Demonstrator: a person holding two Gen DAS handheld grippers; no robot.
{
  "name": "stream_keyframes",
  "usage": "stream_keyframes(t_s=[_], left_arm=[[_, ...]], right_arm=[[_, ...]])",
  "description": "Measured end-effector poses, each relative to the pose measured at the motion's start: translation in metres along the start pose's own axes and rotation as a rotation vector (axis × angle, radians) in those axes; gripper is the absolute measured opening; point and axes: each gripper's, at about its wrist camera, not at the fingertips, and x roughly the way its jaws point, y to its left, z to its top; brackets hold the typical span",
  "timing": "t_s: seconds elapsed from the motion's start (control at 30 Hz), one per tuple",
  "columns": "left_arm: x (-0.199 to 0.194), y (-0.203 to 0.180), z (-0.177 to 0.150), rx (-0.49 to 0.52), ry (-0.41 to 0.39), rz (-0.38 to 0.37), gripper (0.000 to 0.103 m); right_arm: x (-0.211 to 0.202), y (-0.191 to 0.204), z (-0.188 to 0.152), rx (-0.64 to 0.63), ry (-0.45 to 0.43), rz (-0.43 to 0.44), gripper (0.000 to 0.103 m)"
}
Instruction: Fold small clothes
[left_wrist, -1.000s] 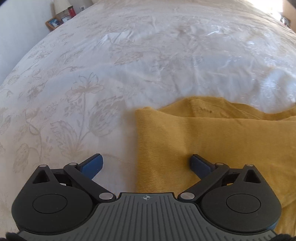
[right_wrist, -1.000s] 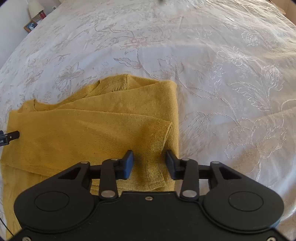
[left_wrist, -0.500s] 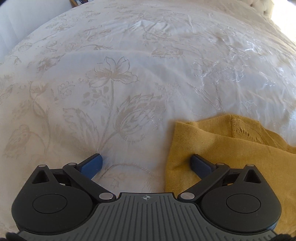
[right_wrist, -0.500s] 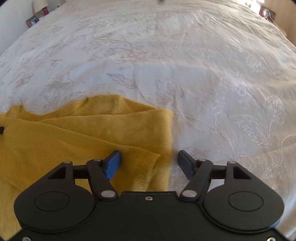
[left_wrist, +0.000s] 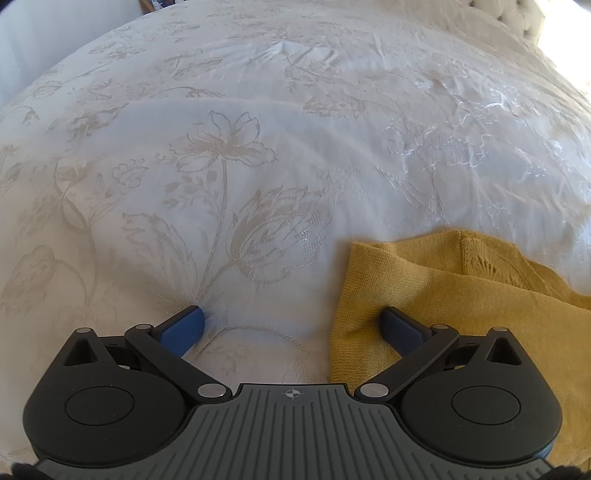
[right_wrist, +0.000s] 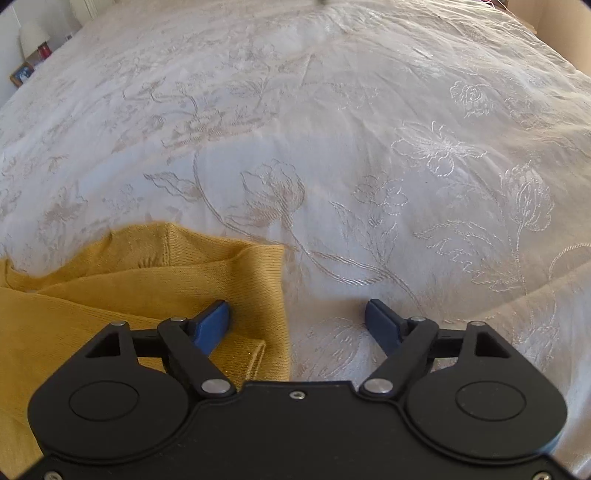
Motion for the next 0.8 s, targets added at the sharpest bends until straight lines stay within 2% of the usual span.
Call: stream_keyframes(t_s=[0.1, 0.23, 0.37, 0.47, 0.5, 0.57, 0.63, 0.73, 0.8], left_arm=[[-0.001, 0.002, -0.001, -0.001, -0.009, -0.012, 0.103], [-0.003, 0.005, 0.001, 0.017, 0.003, -0.034, 0.103], [-0.021, 0.004, 0.001, 0.003, 0.009, -0.033, 0.1], [-0.046, -0.003, -0.014, 0.022, -0.047, -0.018, 0.1], [-0.053, -0.007, -0.02, 0.039, -0.056, -0.013, 0.1], [-0.058, -0.013, -0.034, 0.086, -0.019, 0.011, 0.1], [-0.053, -0.013, -0.047, 0.11, 0.05, 0.032, 0.101], [-0.055, 0.006, -0.064, -0.003, 0.075, -0.004, 0.101], [-0.066, 0.014, -0.068, -0.053, 0.074, -0.008, 0.101]], right_arm=[[0.004, -0.003, 0.003, -0.004, 0.004, -0.012, 0.098], [-0.012, -0.006, 0.003, 0.0, -0.021, -0.01, 0.098], [-0.043, -0.001, -0.014, -0.043, -0.078, 0.037, 0.098], [-0.053, 0.004, -0.036, -0.098, -0.048, 0.046, 0.098], [-0.05, 0.006, -0.043, -0.124, -0.014, 0.018, 0.098], [-0.04, 0.002, -0.053, -0.133, 0.037, -0.039, 0.098], [-0.038, -0.01, -0.059, -0.065, 0.044, -0.026, 0.1], [-0.05, -0.012, -0.059, -0.04, 0.033, -0.048, 0.101], [-0.062, -0.016, -0.064, -0.015, 0.013, -0.018, 0.101]])
